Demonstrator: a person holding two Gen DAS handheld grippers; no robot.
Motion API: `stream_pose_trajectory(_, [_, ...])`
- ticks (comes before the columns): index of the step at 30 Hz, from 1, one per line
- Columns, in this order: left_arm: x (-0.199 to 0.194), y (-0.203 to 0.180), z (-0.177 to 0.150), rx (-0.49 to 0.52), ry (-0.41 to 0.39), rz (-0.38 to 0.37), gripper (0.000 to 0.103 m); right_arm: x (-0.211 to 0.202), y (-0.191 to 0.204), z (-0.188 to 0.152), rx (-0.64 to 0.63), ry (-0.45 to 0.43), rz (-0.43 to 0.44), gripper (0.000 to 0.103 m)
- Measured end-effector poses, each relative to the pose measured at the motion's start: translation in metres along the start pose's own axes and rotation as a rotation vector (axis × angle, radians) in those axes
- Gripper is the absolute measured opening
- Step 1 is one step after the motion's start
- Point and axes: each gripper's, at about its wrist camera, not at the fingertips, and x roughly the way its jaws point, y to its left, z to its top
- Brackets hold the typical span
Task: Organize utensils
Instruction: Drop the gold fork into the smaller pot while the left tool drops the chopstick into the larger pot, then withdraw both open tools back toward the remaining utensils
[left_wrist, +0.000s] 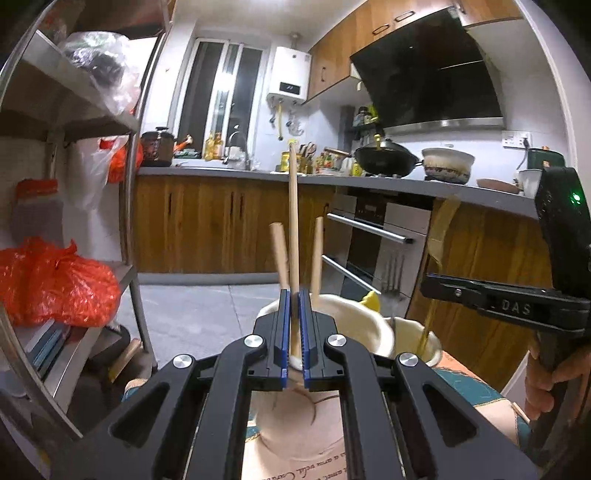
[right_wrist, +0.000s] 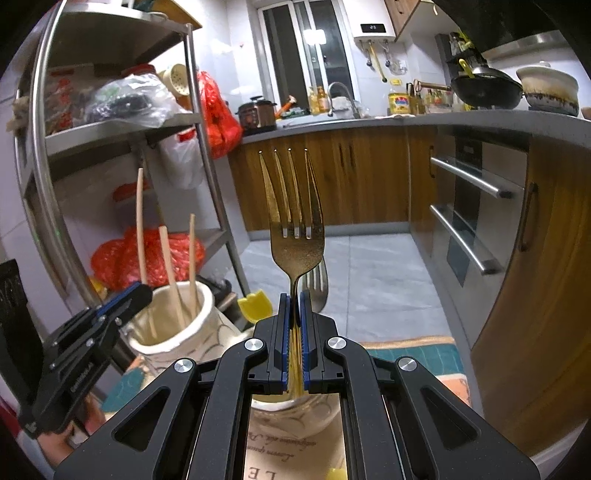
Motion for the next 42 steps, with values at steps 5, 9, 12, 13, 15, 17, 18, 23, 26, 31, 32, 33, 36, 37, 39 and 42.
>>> stream_pose_trajectory(5, [0.000,0.004,-0.001,-0.007,-0.001,0.007,0.005,0.005,-0.006,-0.003,0.011,0.003,-0.021,0.006])
stream_pose_trajectory(9, [0.000,0.005,-0.002,-0.009,-0.006,0.003,0.010,0.011,-0.013,-0.001,0.031,0.006,-0.030,0.006])
stream_pose_trajectory(12, [-0.003,0.004,-0.002,-0.001,-0.021,0.015,0.031,0.018,-0.018,0.001,0.049,0.015,-0.033,0.006])
stream_pose_trajectory(13, [-0.004,0.004,-0.003,0.004,-0.024,0.018,0.032,0.021,-0.020,0.001,0.053,0.022,-0.031,0.007])
stream_pose_trajectory(15, [-0.005,0.002,-0.004,0.012,-0.027,0.017,0.032,0.024,-0.021,0.001,0.056,0.029,-0.034,0.007])
stream_pose_trajectory(17, [-0.005,0.003,-0.003,0.011,-0.025,0.015,0.033,0.025,-0.021,0.001,0.056,0.028,-0.037,0.007])
stream_pose_trajectory(18, [-0.005,0.003,-0.003,0.009,-0.026,0.013,0.034,0.025,-0.020,0.000,0.054,0.028,-0.039,0.008])
stream_pose_trajectory(23, [-0.007,0.002,-0.003,0.001,-0.033,0.023,0.045,0.017,-0.020,0.001,0.052,0.018,-0.028,0.032])
stream_pose_trajectory(26, [-0.012,0.000,0.000,-0.006,-0.035,0.031,0.051,0.007,-0.022,0.004,0.065,0.015,-0.028,0.044])
stream_pose_trajectory(31, [-0.027,-0.010,0.007,0.007,-0.021,0.036,0.067,-0.025,-0.023,0.011,0.077,-0.006,-0.011,0.073])
stream_pose_trajectory(32, [-0.031,-0.013,0.008,0.015,-0.017,0.041,0.073,-0.034,-0.023,0.012,0.072,-0.011,-0.007,0.078])
stream_pose_trajectory(33, [-0.037,-0.017,0.010,0.023,-0.016,0.053,0.083,-0.045,-0.023,0.013,0.069,-0.022,-0.001,0.086])
stream_pose_trajectory(36, [-0.054,-0.026,0.013,0.026,-0.026,0.073,0.097,-0.069,-0.023,0.013,0.058,-0.041,0.007,0.093])
stream_pose_trajectory(37, [-0.058,-0.028,0.014,0.026,-0.024,0.072,0.097,-0.079,-0.024,0.011,0.055,-0.040,0.005,0.095])
stream_pose_trajectory(39, [-0.067,-0.035,0.015,0.031,-0.001,0.072,0.097,-0.089,-0.026,0.009,0.049,-0.029,0.003,0.096])
stream_pose_trajectory(42, [-0.075,-0.044,0.013,0.040,0.043,0.075,0.097,-0.109,-0.029,0.003,0.035,-0.019,-0.020,0.097])
